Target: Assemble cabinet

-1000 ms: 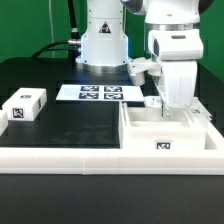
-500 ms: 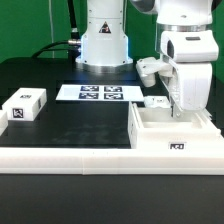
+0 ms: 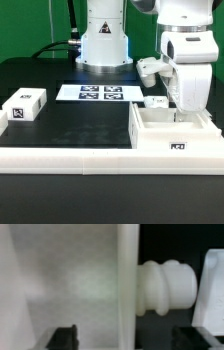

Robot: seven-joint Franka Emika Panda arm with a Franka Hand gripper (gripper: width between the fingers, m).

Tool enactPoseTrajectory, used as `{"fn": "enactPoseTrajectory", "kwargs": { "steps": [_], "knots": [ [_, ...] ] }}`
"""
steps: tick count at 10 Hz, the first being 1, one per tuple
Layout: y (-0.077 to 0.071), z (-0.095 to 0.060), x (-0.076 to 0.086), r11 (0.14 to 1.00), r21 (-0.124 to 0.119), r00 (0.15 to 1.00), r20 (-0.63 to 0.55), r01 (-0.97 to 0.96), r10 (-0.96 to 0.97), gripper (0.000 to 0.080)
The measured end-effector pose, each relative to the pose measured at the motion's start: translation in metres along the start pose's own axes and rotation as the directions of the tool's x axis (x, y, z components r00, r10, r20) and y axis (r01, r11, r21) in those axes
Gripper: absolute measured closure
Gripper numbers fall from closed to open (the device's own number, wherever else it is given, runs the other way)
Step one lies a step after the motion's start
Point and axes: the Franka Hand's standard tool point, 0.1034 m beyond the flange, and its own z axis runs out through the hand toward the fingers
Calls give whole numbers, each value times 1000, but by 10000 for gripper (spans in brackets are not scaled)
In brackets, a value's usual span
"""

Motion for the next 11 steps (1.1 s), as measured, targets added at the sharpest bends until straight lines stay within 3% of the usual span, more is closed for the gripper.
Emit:
{"fn": "enactPoseTrajectory", "kwargs": {
  "steps": [2,3,4,6,11],
  "knots": [
    [0,0,0,1000,0,1000,0,-1,1,79],
    [0,0,-1,1000,0,1000,0,-1,1,79],
    [0,0,-1,1000,0,1000,0,-1,1,16],
    [0,-2,-1,1000,-2,1000,0,-6,6,5],
    [-16,-43,0,999,-43,1000,11,-19,20,2]
  ]
}}
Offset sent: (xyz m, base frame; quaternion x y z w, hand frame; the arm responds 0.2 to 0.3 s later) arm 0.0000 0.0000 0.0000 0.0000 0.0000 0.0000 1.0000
